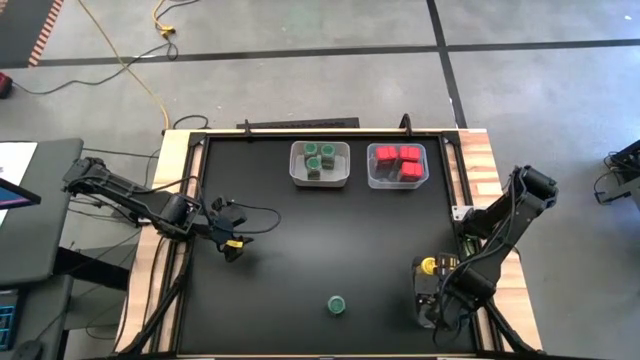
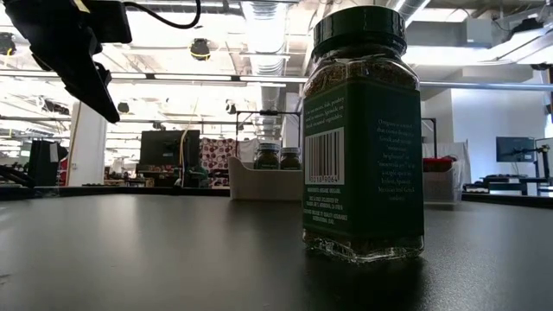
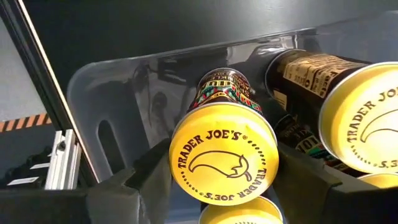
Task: Sort spices by type
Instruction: Put the yellow seasoning bottle into the black bin
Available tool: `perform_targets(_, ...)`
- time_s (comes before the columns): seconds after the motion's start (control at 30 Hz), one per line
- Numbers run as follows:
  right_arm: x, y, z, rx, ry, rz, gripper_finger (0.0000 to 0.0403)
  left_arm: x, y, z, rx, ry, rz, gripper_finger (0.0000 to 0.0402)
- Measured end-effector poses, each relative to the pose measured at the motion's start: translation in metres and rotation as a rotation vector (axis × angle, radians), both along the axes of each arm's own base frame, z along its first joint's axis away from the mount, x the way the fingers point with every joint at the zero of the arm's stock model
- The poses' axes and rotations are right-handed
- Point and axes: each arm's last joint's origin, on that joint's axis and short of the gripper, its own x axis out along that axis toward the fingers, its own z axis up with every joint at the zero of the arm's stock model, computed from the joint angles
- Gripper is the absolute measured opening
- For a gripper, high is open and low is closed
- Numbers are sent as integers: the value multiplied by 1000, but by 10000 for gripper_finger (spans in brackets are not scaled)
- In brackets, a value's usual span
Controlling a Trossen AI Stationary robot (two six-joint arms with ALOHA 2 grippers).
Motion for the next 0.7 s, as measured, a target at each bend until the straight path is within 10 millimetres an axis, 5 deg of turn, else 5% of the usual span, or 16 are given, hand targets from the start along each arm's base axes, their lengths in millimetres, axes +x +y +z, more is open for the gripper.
perform_targets(0.7,-1,-2,2,-28,-5,-8,345,0,0,0,-2,0,2,297)
